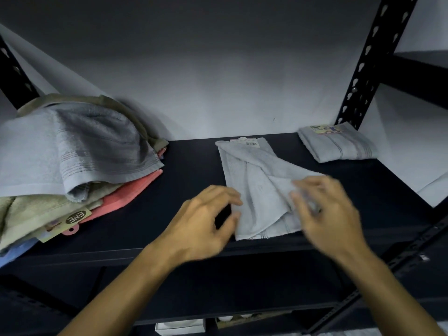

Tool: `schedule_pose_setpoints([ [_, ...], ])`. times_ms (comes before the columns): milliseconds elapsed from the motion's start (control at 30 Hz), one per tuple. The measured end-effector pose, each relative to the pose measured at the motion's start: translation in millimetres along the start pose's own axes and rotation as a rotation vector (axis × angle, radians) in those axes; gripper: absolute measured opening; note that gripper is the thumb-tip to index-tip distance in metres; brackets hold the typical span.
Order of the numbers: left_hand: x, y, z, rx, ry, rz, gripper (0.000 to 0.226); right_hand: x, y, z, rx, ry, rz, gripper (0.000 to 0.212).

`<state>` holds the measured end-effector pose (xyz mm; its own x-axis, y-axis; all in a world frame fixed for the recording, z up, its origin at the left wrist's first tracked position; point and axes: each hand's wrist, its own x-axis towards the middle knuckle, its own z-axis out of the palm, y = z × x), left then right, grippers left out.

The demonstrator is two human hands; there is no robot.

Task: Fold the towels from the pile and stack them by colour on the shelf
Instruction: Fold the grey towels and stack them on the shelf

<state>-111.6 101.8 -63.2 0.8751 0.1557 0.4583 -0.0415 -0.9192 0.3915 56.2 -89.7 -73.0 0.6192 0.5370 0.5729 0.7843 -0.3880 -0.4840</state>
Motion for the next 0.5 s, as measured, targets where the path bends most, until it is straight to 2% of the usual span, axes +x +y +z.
schedule_pose_setpoints([
  [67,-6,14,3,0.096,-0.047,0.137,0.03,25,21,-10,-0.194,0.0,0.276,0.034],
  [133,-10,22,10,0.223,-0.061,0.23,0.029,43,32,-16,-0.26,-0.092,0.458,0.04],
  [300,-17,26,24,0.33,-0.044,0.209,0.023,59,31,-7,-0.265,-0.29,0.633,0.063],
  [367,-19,26,27,0.329,-0.036,0.186,0.015,65,29,-5,-0.28,-0.308,0.695,0.051],
  [433,-21,26,29,0.316,-0.023,0.175,0.007,73,33,-3,-0.238,-0.293,0.764,0.029],
  [500,-23,28,31,0.315,-0.015,0.166,0.012,79,35,-2,-0.204,-0.297,0.826,0.018],
])
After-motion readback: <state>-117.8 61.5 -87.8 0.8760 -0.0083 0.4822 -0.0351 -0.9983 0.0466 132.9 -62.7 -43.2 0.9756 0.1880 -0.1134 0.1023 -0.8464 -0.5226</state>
